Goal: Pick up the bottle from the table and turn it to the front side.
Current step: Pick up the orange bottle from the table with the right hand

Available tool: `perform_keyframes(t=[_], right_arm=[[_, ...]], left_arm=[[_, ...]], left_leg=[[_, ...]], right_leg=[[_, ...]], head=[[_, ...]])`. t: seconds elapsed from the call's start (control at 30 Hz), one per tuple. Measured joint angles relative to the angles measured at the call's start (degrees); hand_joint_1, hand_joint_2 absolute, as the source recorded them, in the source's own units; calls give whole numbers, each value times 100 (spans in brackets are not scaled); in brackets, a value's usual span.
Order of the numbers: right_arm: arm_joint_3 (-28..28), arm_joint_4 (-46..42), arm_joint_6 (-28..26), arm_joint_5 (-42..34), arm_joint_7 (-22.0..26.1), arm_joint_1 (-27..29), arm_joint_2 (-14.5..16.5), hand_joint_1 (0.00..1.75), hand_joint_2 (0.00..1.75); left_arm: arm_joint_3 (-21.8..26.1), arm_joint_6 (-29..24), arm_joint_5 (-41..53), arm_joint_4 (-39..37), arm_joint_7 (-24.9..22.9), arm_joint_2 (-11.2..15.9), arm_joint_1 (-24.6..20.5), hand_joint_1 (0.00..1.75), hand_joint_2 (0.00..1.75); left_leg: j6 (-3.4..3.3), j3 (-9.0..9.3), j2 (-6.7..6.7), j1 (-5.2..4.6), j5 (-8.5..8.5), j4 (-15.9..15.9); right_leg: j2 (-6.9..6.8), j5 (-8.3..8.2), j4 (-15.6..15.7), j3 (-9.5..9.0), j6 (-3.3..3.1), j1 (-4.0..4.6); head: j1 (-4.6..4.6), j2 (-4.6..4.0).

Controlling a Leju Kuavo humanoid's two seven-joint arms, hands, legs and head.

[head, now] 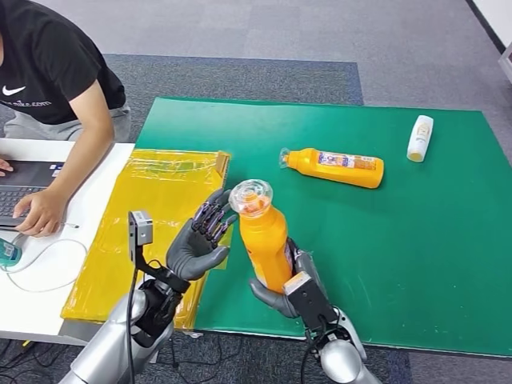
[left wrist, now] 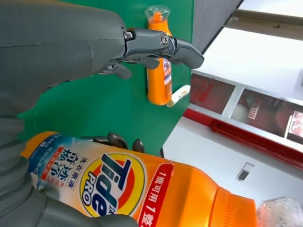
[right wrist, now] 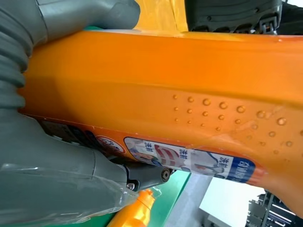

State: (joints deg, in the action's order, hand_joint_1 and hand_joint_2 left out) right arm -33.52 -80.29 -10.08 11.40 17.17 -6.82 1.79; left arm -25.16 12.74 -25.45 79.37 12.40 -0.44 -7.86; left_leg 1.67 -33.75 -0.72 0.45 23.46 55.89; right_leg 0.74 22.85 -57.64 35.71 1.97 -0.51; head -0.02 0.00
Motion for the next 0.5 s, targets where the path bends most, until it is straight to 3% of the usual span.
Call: perform_keyframes(t=[0.5], right_arm=[[-14, 170, 35, -305, -91, -13, 0, 175, 175]], left_arm=[[-347, 553, -715, -84, -314, 95, -60, 0, 175]], left_leg=[[0, -2, 0, 0, 0, 0]], right_leg=[[0, 0, 0, 2, 0, 0]], head=[[0, 0]])
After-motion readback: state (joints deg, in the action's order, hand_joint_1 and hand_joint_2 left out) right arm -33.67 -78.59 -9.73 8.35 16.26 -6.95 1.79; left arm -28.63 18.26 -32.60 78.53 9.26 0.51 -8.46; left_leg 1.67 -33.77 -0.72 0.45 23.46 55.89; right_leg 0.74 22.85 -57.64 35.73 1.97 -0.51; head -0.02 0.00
